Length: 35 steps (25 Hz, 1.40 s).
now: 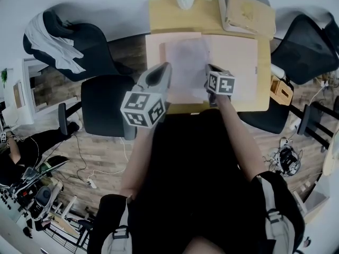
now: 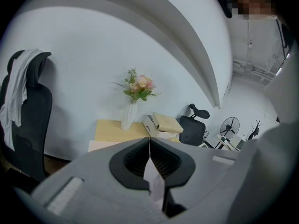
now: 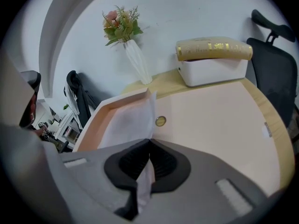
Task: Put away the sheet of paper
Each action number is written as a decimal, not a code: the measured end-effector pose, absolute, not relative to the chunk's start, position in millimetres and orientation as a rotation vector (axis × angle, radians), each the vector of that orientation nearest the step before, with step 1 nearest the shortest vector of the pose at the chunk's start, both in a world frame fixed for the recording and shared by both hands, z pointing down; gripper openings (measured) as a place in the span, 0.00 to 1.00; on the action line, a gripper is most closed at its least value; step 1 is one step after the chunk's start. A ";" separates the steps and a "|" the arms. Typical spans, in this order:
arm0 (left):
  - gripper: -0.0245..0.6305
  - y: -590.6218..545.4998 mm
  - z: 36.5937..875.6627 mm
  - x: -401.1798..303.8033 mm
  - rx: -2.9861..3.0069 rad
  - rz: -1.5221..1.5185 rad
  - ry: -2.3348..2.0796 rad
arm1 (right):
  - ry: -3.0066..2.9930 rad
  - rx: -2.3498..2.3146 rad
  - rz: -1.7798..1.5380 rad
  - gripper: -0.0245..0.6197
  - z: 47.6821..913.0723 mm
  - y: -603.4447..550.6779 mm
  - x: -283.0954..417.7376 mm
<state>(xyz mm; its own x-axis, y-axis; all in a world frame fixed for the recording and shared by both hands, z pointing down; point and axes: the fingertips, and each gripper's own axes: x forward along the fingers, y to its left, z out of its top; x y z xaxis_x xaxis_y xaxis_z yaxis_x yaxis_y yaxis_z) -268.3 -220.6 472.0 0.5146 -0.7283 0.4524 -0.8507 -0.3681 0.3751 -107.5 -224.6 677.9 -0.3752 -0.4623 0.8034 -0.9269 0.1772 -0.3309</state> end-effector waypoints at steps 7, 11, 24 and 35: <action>0.05 -224.2 474.1 -271.7 2.182 0.283 -1.288 | -1.924 1.241 1.199 0.04 687.3 -225.0 -126.6; 0.05 -225.5 473.6 -272.4 2.181 0.283 -1.289 | -1.919 1.225 1.249 0.04 693.0 -226.8 -133.5; 0.05 -227.7 473.5 -275.7 2.179 0.287 -1.296 | -1.938 1.126 1.225 0.05 702.4 -225.9 -158.4; 0.05 -227.7 472.6 -278.2 2.183 0.269 -1.297 | -1.944 1.092 1.176 0.07 700.9 -223.2 -161.1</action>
<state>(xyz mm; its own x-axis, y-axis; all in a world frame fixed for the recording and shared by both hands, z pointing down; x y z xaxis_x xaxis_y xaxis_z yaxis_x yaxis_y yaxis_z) -278.2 -227.7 472.6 0.5072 -0.7369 0.4470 -0.8539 -0.3594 0.3765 -161.1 -223.2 700.9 -0.4731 -0.3348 0.8149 -0.8772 0.2649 -0.4004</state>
